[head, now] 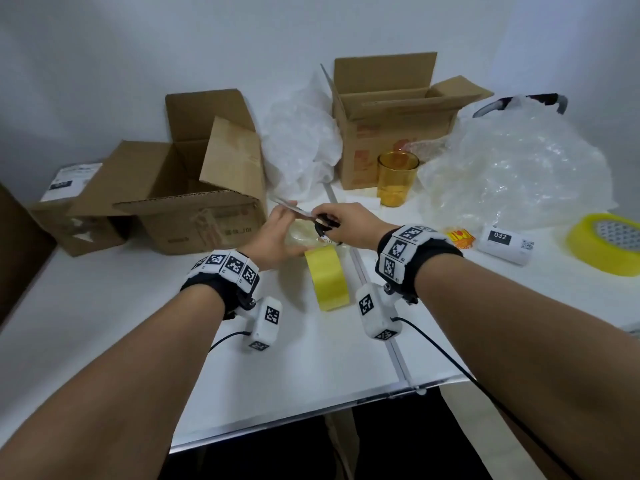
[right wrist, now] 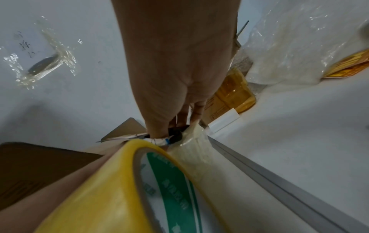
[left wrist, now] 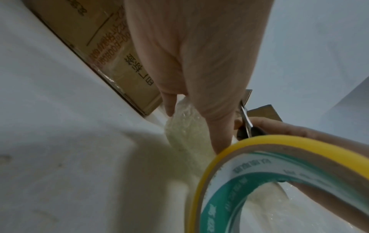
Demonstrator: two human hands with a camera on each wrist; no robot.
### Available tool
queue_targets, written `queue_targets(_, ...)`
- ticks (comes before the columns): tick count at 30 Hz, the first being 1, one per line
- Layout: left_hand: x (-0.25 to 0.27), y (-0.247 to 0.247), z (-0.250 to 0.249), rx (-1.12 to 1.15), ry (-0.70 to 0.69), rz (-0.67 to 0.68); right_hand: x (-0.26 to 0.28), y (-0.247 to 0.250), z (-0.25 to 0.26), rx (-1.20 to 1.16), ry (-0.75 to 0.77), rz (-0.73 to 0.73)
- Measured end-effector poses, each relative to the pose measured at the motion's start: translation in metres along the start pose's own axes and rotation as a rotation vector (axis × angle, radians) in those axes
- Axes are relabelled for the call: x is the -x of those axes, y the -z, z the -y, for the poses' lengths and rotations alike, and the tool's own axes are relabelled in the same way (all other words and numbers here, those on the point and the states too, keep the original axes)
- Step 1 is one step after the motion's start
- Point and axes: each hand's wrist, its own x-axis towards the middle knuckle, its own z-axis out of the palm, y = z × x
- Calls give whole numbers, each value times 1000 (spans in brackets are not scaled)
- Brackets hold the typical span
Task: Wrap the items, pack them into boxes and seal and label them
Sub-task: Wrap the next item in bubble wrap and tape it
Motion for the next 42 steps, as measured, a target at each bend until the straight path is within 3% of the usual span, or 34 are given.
queue_targets(4,18,14,2,95,65,-24,-5,-10,-2,45,4,7)
queue_targets(6,32,22,2,251,190,-162,-7,-15,-1,49,22,-1)
queue_targets(8,44,26,2,326,370,-203,-8,-19,0,63,40,-10)
queue_targets(12,62,19,-24,427,597,52,-7,-24,4,29,16,-53)
queue_targets(15,67,10,-47,644,617,246,-6,-25,7,26,-10,-64)
queue_targets(19,69,17,-49,931,714,161,0,-27,8,36,28,-84)
queue_targets(23,75,26,-39,774,707,59,3,-41,5,9,77,-46)
queue_targets(33,77,33,-35,569,627,74,-6,-55,6,197,-35,-63)
queue_targets(42,66,40,-27,379,653,167,-14,-61,13,180,-88,-96)
